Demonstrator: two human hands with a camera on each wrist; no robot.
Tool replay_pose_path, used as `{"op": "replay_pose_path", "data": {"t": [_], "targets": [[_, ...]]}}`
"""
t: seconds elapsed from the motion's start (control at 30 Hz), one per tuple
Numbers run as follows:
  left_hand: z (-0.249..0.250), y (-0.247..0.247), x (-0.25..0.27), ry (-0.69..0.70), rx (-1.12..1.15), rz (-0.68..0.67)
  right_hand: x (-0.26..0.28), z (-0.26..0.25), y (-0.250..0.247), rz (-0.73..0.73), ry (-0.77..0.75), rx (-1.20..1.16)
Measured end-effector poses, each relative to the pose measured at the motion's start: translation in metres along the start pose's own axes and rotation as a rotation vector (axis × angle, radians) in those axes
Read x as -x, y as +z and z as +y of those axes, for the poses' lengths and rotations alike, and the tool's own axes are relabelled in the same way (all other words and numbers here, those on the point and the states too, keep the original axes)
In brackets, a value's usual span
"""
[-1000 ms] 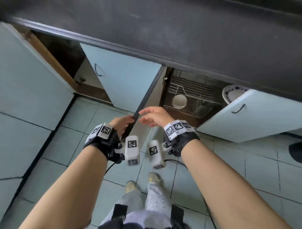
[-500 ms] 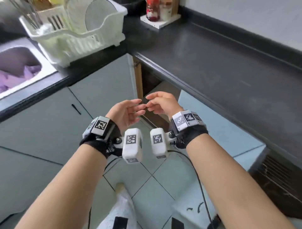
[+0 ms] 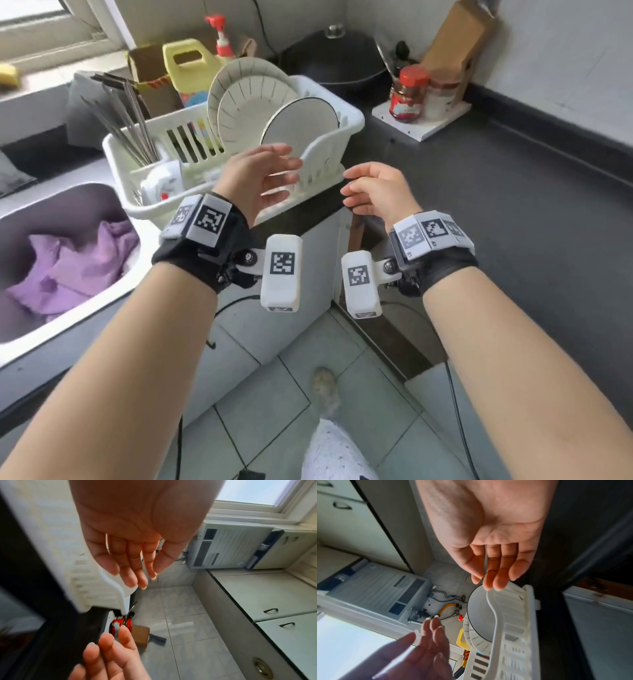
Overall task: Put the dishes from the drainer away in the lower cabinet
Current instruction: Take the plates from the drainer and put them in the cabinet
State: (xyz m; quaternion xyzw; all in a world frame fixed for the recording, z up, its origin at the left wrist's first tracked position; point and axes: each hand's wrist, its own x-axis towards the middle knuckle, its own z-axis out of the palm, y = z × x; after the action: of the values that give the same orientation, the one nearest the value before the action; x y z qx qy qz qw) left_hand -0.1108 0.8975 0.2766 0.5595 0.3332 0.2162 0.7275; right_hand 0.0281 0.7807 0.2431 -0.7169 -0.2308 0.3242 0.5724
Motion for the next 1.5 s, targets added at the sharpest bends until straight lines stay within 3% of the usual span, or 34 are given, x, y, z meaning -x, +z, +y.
{"op": "replay_pose_path", "data": {"t": [0.13,0.23,0.33,0.43,0.5,0.7,0.97,1.17,1.5], "targets": [[0.037,-0.015,-0.07,0.085,-0.002,0.181,-0.095,-0.038,0.013,0.082,-0.097,0.085],[0.056,-0.039,-0.123,0.089,-0.05,0.421,-0.153,-0.058,0.025,0.126,-0.2,0.283],[0.065,-0.068,-0.162,0.032,-0.194,0.593,-0.194,-0.062,0.034,0.005,-0.197,0.521],[0.056,-0.083,-0.18,-0.173,-0.323,0.537,-0.212,-0.059,0.038,-0.194,-0.095,0.565],[0.042,-0.086,-0.185,-0.271,-0.343,0.453,-0.217,-0.057,0.039,-0.238,-0.096,0.549],[0.021,-0.095,-0.203,-0.369,-0.249,0.365,-0.229,-0.057,0.048,-0.155,-0.116,0.466],[0.019,-0.083,-0.189,-0.502,-0.3,0.296,-0.226,-0.092,0.05,-0.02,-0.294,0.172],[0.03,-0.076,-0.188,-0.521,-0.252,0.34,-0.231,-0.089,0.045,0.129,-0.186,0.128],[0.059,-0.091,-0.174,-0.362,0.046,0.252,-0.222,-0.096,0.053,0.134,0.042,0.124]]}}
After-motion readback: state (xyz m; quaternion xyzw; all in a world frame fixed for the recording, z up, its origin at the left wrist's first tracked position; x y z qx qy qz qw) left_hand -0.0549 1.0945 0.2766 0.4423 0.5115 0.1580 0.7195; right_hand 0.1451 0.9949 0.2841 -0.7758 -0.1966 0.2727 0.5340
